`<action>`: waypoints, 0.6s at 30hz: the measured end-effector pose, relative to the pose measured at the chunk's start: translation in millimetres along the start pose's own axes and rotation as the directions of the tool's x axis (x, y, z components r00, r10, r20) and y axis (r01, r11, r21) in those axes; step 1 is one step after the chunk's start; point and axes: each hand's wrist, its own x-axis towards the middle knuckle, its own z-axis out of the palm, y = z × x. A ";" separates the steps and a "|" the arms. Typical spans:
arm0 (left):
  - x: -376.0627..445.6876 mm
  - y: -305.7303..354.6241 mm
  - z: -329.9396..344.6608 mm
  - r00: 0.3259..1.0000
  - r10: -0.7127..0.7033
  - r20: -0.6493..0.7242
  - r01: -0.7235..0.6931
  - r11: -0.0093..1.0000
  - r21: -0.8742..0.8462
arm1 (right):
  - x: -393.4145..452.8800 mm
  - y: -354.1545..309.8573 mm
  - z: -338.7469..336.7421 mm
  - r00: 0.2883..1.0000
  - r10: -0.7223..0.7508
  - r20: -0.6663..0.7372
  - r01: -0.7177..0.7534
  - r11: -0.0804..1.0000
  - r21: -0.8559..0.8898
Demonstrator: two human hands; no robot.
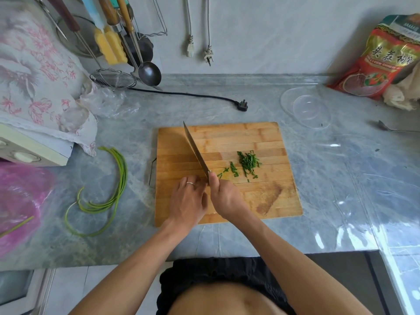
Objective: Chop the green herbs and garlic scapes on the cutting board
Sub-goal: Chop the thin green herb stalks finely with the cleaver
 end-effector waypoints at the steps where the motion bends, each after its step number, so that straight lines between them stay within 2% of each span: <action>1: -0.1 -1.3 -0.2 1.000 -0.001 -0.010 0.000 1.000 -0.022 | -2.7 4.8 -0.4 1.000 -0.012 0.012 0.012 1.000 -0.003; 6: -3.4 0.4 0.8 0.997 -0.036 -0.065 0.030 0.995 -0.091 | -0.5 13.6 -1.7 0.996 0.085 -0.015 -0.084 0.994 0.076; 10: -4.3 -3.2 1.7 0.996 -0.037 -0.078 0.025 0.987 -0.160 | 16.2 8.2 -0.6 0.988 0.148 -0.045 -0.134 0.963 0.232; 14: 0.1 -6.6 8.6 0.979 -0.187 -0.081 0.135 0.891 -0.435 | 14.4 13.2 -8.1 0.982 0.184 -0.034 -0.160 0.921 0.354; 18: 6.4 -5.7 4.6 0.965 -0.260 -0.044 0.205 0.843 -0.497 | 10.5 18.2 -20.7 0.989 0.146 -0.030 -0.124 0.918 0.377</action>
